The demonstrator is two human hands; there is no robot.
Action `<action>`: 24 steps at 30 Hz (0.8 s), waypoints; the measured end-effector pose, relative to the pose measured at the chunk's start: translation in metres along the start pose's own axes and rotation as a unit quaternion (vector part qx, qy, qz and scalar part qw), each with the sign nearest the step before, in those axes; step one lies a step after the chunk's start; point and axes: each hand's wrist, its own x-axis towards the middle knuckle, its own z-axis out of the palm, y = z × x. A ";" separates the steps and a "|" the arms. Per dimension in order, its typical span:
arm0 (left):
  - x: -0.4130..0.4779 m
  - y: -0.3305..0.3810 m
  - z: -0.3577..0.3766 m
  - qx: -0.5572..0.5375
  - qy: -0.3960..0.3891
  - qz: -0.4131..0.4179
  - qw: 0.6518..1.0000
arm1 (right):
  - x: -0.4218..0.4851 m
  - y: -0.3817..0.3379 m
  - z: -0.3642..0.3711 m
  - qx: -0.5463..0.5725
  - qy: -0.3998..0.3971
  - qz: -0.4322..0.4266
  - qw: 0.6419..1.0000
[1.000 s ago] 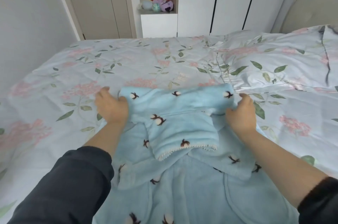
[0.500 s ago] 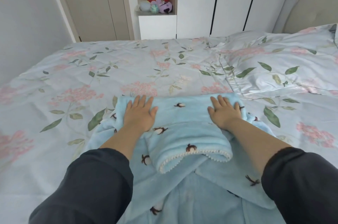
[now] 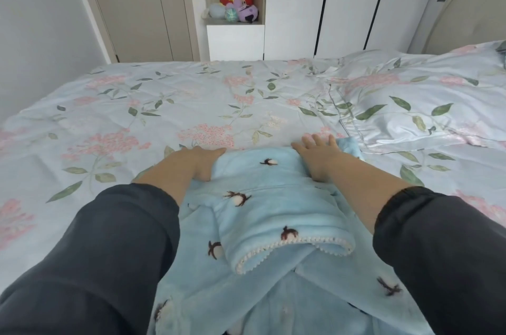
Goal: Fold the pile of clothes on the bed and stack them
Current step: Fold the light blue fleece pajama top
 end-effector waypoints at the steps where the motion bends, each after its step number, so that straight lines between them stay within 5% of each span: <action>1: 0.003 0.005 0.000 0.023 0.004 0.001 1.000 | 0.003 -0.003 -0.001 -0.005 -0.002 -0.006 1.000; 5: 0.001 0.010 -0.007 0.051 0.041 0.015 0.998 | 0.006 -0.004 -0.007 -0.022 0.001 0.017 1.000; 12: -0.051 0.023 -0.002 0.140 0.198 -0.071 0.968 | -0.032 -0.013 -0.011 -0.071 0.129 0.073 0.986; 24: -0.173 0.017 -0.044 0.051 0.467 -0.059 0.881 | -0.151 0.006 -0.078 -0.010 0.358 0.128 0.925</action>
